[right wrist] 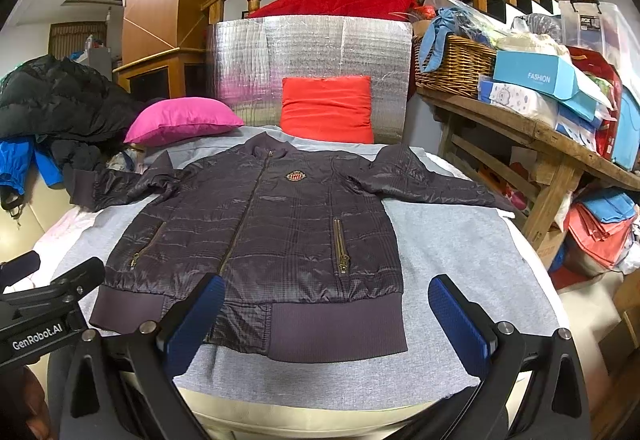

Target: Fold large clothes

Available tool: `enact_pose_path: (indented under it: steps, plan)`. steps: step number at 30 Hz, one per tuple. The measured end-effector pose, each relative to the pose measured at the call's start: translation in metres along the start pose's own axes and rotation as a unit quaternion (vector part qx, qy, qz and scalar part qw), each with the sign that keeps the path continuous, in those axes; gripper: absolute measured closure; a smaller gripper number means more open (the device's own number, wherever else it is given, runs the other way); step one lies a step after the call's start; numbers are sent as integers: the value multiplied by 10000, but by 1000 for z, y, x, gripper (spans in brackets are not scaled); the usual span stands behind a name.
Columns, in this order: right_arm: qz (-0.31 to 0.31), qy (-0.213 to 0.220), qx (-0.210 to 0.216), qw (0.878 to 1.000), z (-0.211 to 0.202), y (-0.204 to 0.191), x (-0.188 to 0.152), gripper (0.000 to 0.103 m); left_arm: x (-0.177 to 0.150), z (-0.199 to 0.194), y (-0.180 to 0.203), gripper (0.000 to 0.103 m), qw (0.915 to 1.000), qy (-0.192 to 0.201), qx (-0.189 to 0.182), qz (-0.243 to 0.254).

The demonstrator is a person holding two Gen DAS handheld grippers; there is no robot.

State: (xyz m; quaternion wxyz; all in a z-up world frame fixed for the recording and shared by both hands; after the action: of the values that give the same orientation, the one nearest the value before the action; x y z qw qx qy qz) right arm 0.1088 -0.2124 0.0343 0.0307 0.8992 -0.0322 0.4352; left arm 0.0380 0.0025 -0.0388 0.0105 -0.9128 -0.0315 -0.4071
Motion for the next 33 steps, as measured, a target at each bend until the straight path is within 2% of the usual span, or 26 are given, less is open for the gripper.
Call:
enact_pose_path:
  steps: [33]
  plan:
    - [-157,-106,-1,9998,4,-9,-3,0,1,1,-5,0,9999,-35,21,-100]
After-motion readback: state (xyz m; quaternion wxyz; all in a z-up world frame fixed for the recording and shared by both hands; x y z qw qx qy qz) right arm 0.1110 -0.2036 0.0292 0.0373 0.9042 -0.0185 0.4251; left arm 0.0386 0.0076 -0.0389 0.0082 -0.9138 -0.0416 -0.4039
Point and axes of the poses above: each gripper's, at about its wrist camera, not at the fingertips, and z roughly the way its jaws point, y to its right, x to its top, the point moved 6 cm from there along z, roughly the way its jaws point, and after that the axes turned 5 degrees about -y, right-handed, at the moved point
